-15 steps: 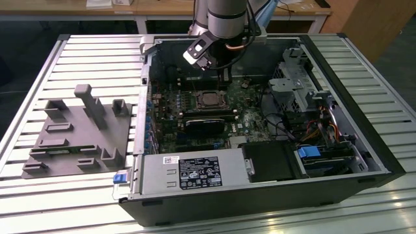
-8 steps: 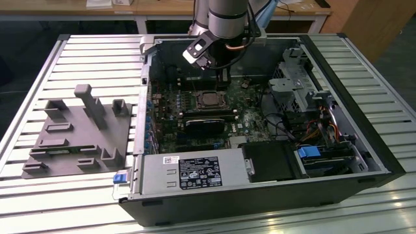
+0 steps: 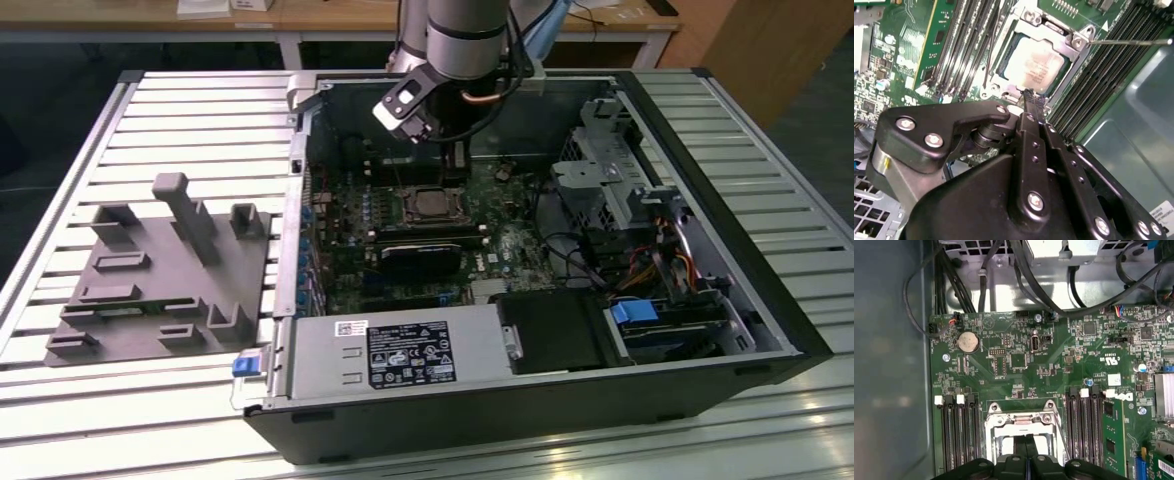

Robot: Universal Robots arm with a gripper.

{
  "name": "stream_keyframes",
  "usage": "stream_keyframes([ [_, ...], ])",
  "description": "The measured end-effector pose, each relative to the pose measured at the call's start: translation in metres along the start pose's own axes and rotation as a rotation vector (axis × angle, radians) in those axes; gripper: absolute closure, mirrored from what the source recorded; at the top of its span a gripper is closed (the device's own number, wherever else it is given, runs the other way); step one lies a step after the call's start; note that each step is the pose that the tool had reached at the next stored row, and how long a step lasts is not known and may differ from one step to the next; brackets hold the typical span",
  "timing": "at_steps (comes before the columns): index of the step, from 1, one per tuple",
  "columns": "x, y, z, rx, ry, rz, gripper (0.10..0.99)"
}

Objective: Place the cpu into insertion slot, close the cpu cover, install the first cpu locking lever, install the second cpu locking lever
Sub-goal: 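Close the cpu cover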

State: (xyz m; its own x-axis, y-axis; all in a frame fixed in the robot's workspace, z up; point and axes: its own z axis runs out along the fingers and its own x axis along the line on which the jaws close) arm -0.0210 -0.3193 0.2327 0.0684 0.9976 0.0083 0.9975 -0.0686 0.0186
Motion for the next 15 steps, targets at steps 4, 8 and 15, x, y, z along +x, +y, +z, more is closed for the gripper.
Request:
stream_keyframes([
  [4, -0.0018, -0.0042, 0.0015, -0.001, 0.0001, 0.000, 0.980],
  [8, -0.0036, -0.0105, 0.0035, -0.003, 0.0010, 0.000, 0.980],
  [15, -0.0057, -0.0178, 0.0063, -0.003, 0.0022, 0.000, 0.980],
])
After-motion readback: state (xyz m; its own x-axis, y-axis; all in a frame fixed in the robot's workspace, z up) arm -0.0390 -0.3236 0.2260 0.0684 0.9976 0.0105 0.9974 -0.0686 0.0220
